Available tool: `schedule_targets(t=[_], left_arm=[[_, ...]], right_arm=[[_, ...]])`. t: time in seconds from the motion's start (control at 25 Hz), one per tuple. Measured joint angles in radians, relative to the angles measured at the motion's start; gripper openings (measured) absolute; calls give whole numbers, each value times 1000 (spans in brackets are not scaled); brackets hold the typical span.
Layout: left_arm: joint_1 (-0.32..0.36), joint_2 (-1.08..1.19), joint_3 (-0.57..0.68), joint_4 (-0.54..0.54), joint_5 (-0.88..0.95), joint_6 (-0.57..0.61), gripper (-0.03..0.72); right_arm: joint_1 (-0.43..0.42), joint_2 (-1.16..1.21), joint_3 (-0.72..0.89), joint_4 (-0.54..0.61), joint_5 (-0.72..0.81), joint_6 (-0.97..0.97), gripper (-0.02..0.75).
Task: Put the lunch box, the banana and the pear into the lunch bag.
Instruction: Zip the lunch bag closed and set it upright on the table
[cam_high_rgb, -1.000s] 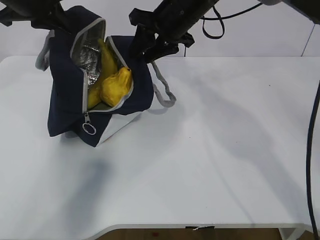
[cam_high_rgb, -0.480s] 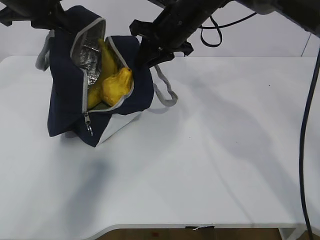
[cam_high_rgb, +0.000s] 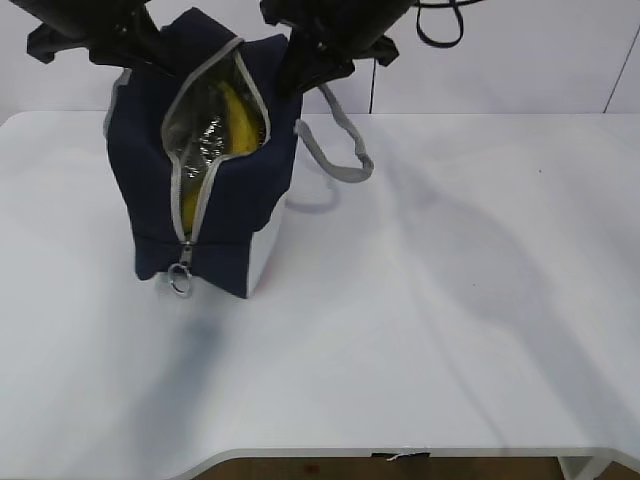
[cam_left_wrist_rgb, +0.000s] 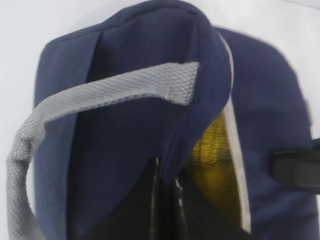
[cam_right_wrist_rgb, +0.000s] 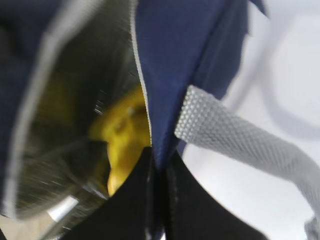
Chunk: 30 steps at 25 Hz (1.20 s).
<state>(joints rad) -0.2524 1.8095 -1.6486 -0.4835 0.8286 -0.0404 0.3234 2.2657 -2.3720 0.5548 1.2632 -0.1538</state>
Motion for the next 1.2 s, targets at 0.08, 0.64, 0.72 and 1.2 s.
schedule_targets(t=[0.08,0.64,0.72,1.2], left_arm=[[-28,0,0,-12,2,11,-6],[-211,-14,0,-14,-19,18,-6],[-212,-14,0,-14,-20,18,-6],[-333,-14,0,-16,-84,-26,-6]], right_arm=[[0,-41,0,-27,13,15,9],[-4,-189,224,-212,17,55,9],[-4,-224,301,-228,4,53,9],[-20,-395,423,-301,7,34,8]])
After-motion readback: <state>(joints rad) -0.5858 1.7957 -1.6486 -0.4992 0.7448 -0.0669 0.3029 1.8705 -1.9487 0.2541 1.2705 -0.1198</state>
